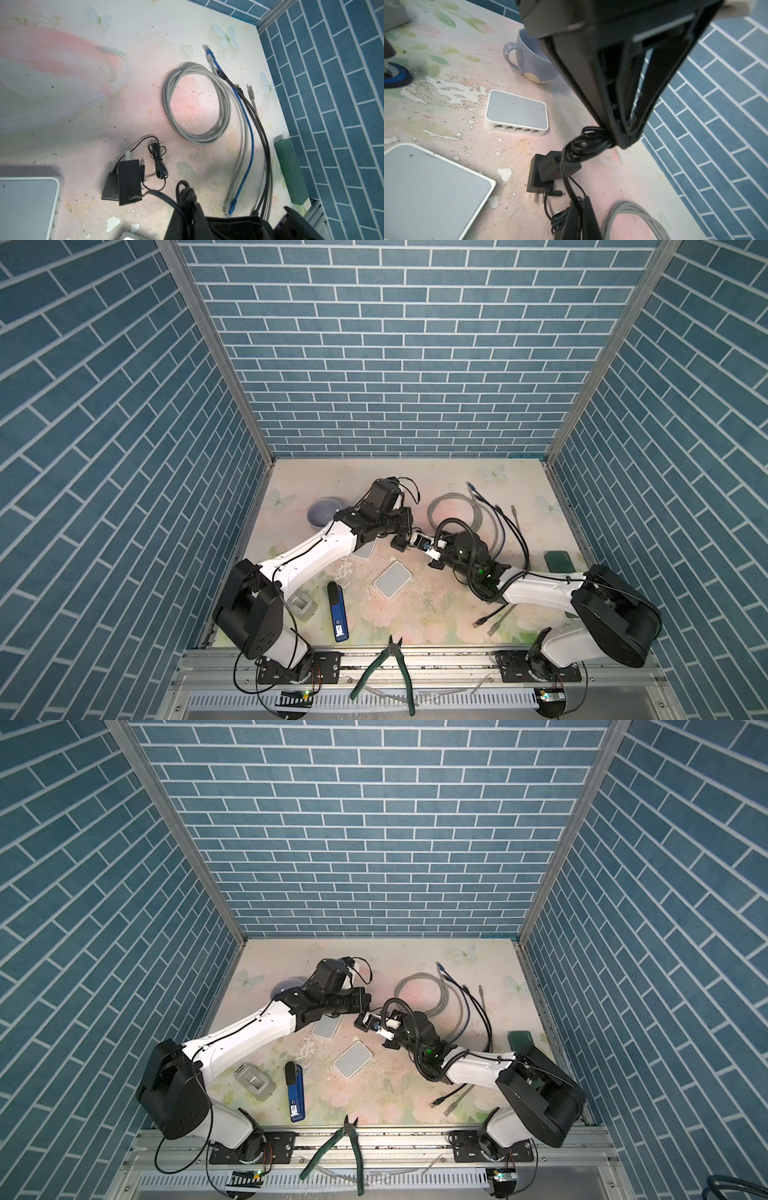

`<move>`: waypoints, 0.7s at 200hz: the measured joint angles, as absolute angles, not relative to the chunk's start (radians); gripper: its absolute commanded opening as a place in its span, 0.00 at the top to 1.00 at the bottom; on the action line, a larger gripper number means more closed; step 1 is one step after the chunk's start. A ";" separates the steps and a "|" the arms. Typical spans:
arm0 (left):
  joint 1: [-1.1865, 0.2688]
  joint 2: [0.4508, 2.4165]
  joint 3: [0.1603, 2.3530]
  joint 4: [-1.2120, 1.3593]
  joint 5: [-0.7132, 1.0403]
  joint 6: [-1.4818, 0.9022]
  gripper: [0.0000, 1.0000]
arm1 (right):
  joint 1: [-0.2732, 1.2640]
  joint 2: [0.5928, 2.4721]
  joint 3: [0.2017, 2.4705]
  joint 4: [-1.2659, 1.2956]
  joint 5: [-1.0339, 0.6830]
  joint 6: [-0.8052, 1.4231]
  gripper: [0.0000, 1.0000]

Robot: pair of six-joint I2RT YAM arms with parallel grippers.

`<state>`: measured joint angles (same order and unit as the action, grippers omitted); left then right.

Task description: Insert the plug into the switch port

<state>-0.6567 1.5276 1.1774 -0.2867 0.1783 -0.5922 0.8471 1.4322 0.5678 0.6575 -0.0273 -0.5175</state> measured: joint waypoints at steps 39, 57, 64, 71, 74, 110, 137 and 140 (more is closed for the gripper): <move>-0.657 1.528 1.182 -0.276 0.119 -0.523 0.64 | 0.816 1.375 0.639 0.466 -0.055 -0.340 1.00; -0.656 1.528 1.182 -0.260 0.082 -0.482 0.46 | 0.797 1.374 0.679 0.377 -0.057 -0.250 1.00; -0.654 1.528 1.181 -0.253 0.070 -0.468 0.37 | 0.789 1.374 0.691 0.349 -0.059 -0.213 1.00; -0.654 1.526 1.181 -0.245 0.058 -0.455 0.26 | 0.780 1.375 0.702 0.319 -0.064 -0.176 1.00; -0.654 1.526 1.180 -0.241 0.055 -0.462 0.21 | 0.776 1.375 0.707 0.308 -0.066 -0.163 1.00; -0.653 1.464 1.127 -0.180 0.010 -0.394 0.00 | 0.731 1.398 0.749 0.219 -0.094 0.004 1.00; -0.653 1.380 1.039 -0.137 -0.013 -0.356 0.00 | 0.704 1.424 0.772 0.160 -0.115 0.115 1.00; -0.654 1.371 1.029 -0.135 -0.015 -0.351 0.00 | 0.701 1.427 0.775 0.152 -0.117 0.126 1.00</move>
